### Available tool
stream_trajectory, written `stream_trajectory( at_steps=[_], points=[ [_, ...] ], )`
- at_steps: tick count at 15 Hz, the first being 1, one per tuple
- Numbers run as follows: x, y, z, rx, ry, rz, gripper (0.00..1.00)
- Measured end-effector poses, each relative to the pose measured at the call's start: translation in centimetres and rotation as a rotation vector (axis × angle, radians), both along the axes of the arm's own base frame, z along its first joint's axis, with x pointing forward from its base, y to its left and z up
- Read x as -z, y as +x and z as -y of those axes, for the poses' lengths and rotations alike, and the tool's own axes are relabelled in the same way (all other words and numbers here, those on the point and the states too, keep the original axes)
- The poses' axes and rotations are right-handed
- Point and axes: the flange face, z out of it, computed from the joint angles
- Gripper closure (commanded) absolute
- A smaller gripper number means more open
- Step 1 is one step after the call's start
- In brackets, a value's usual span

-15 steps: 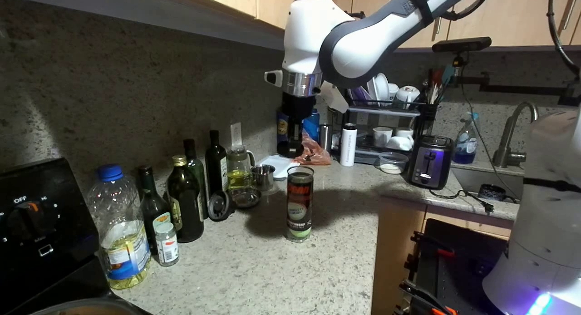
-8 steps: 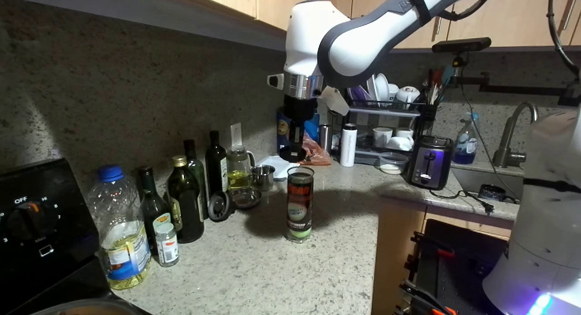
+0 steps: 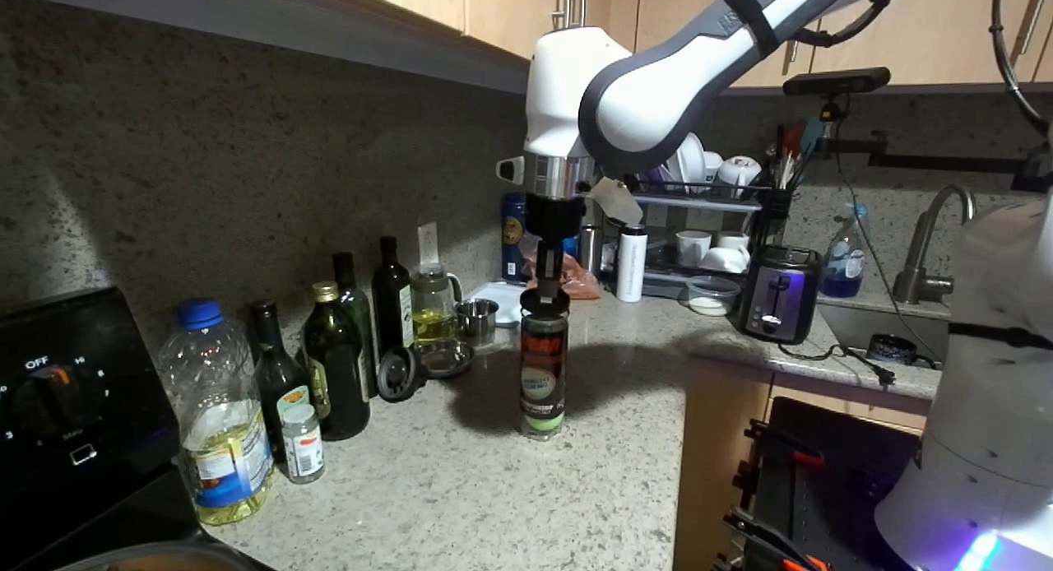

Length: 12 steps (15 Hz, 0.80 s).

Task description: Put the two tennis balls inside the container then place the black lid on top of the container

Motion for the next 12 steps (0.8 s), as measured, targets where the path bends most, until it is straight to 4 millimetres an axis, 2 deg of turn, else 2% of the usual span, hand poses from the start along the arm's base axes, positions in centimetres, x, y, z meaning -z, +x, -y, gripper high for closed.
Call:
stream_trajectory(
  at_steps=[9, 10, 11, 12],
  points=[
    [0.86, -0.17, 0.0, 0.005, 0.003, -0.019, 1.0],
    [0.87, -0.17, -0.02, 0.004, 0.003, -0.019, 0.74],
    [0.87, -0.17, -0.03, 0.004, 0.003, -0.019, 0.73],
    [0.87, -0.17, -0.03, 0.004, 0.003, -0.019, 0.66]
  ],
)
